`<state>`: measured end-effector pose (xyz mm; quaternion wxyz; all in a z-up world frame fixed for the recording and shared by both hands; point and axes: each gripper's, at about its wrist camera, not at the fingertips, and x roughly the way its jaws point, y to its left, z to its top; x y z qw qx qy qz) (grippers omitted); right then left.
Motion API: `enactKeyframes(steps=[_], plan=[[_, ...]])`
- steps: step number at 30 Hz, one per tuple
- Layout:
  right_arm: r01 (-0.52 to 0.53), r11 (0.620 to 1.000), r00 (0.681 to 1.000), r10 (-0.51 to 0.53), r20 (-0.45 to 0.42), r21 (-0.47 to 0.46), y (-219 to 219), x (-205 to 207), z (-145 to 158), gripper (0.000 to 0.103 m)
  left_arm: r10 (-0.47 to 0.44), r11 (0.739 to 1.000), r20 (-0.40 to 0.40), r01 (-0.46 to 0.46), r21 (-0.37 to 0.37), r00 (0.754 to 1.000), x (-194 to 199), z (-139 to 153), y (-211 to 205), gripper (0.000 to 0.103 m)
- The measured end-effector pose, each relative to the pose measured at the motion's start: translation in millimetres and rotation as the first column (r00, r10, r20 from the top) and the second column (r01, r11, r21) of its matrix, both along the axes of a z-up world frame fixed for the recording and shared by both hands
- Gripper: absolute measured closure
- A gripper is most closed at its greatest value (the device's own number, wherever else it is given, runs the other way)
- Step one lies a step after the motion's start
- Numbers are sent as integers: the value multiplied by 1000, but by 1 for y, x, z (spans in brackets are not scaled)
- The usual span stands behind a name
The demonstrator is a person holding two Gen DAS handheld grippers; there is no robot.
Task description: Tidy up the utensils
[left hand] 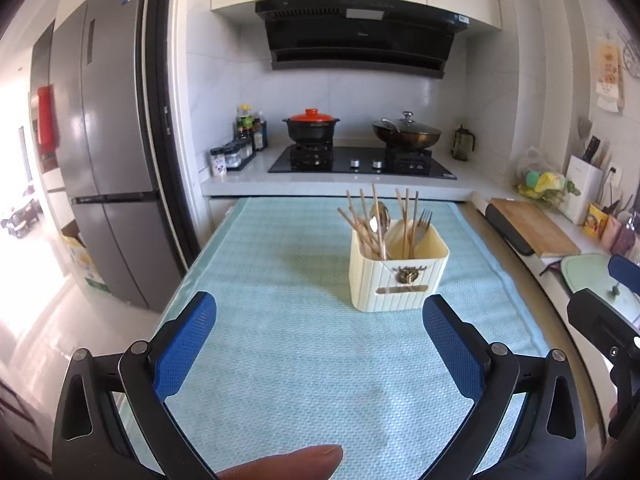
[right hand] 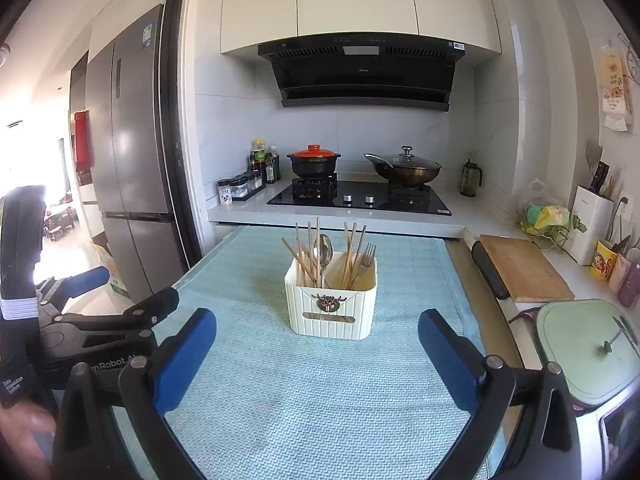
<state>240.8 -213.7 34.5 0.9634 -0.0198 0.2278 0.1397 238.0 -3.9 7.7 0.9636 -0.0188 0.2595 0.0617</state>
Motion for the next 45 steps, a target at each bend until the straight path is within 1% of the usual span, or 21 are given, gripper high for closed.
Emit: enactKeyframes(steps=[17, 45], plan=[[-1, 1000, 1000, 1, 3, -16, 2, -4, 3, 0, 1, 1000, 2, -1, -6, 1000, 0, 5, 0, 0], [-2, 1000, 1000, 2, 6, -20, 2, -6, 5, 0, 2, 1000, 2, -2, 5, 1000, 0, 5, -5, 0]])
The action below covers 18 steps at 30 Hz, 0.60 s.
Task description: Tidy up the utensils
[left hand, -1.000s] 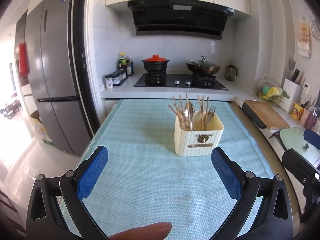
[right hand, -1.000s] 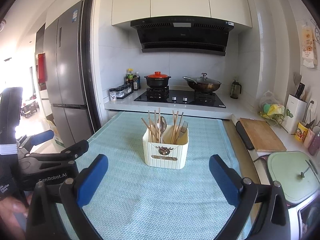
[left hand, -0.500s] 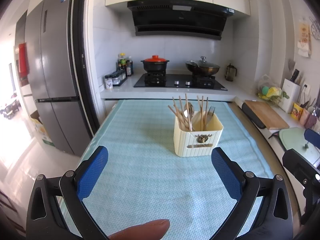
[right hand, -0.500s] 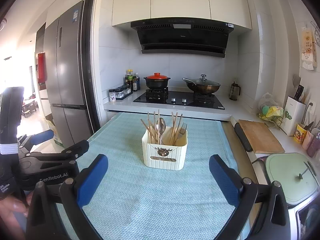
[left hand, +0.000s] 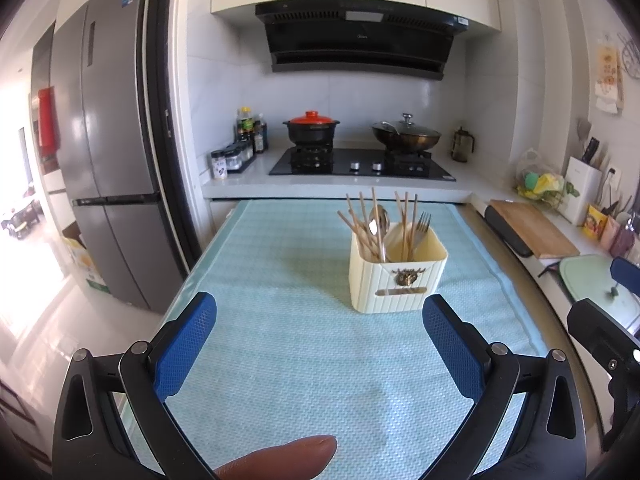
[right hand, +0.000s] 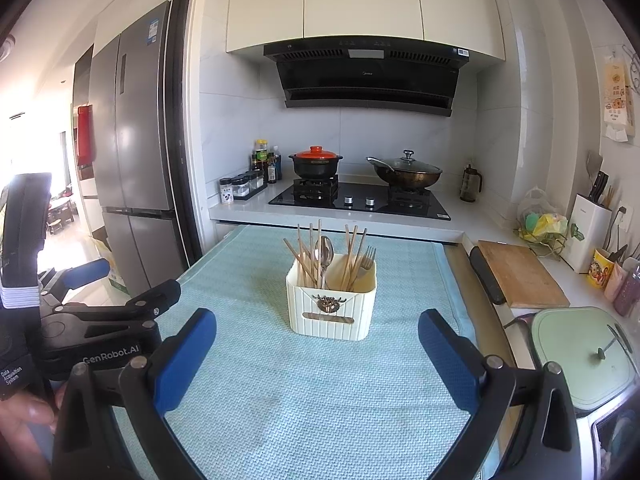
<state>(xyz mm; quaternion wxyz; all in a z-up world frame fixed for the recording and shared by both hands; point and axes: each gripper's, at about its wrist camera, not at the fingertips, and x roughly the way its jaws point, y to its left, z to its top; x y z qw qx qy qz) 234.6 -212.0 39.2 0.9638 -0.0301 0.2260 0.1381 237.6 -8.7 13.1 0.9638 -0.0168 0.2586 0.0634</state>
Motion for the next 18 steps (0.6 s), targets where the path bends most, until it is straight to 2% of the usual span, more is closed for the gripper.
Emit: enactKeyframes(steps=[18], plan=[[-2, 1000, 1000, 2, -1, 0, -1, -2, 1, 0, -16, 1000, -9, 16, -1, 1000, 0, -2, -3, 0]])
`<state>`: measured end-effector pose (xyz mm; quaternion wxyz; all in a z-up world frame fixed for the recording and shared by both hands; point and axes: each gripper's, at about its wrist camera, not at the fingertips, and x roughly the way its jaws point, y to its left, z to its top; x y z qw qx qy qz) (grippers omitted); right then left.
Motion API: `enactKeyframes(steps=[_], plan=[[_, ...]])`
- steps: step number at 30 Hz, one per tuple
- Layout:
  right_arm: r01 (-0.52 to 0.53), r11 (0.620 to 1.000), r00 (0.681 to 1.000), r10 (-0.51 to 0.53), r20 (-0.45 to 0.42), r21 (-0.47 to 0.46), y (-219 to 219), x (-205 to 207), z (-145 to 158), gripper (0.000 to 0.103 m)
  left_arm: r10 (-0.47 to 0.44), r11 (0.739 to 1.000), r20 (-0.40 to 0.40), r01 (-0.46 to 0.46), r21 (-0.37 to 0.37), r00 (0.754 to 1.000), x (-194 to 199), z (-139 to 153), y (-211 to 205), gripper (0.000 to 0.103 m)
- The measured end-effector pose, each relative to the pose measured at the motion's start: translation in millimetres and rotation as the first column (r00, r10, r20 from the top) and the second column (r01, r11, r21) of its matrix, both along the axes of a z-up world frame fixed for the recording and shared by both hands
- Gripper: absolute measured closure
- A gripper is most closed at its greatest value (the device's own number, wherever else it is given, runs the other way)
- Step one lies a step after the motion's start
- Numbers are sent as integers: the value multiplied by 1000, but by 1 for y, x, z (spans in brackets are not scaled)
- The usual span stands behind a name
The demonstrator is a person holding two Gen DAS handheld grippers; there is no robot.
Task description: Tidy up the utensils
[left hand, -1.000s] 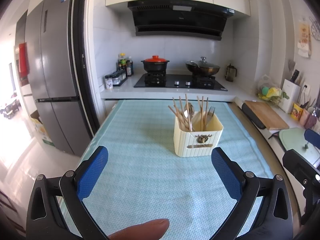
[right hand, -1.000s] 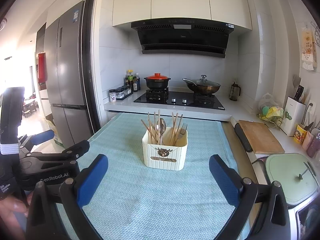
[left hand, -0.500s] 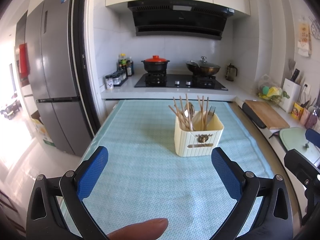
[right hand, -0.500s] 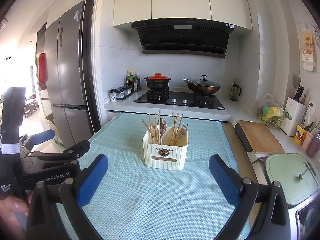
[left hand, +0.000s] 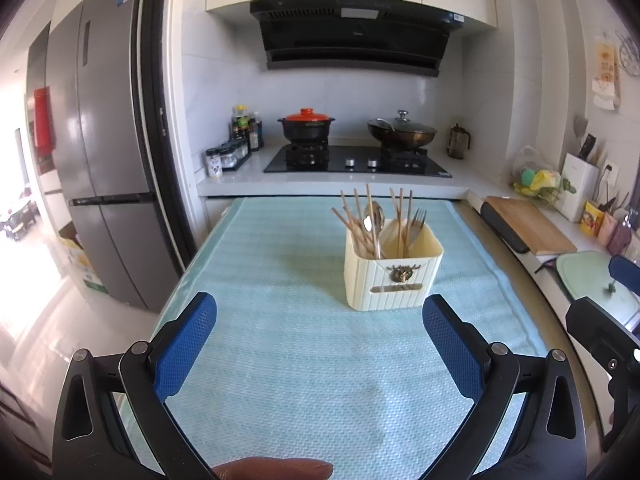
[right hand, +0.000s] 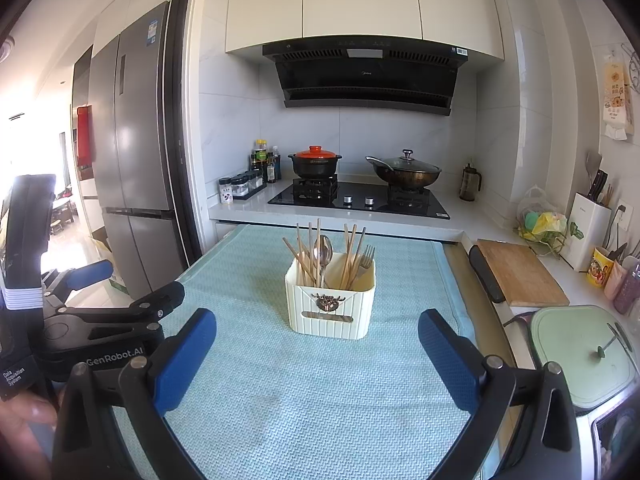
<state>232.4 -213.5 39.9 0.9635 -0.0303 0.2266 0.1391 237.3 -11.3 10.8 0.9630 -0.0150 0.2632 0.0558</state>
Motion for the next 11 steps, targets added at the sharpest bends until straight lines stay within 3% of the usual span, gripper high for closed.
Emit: enactKeyframes(steps=[11], plan=[[9, 1000, 1000, -9, -13, 4, -2, 0, -3, 0, 4, 1000, -1, -4, -6, 1000, 0, -2, -3, 0]])
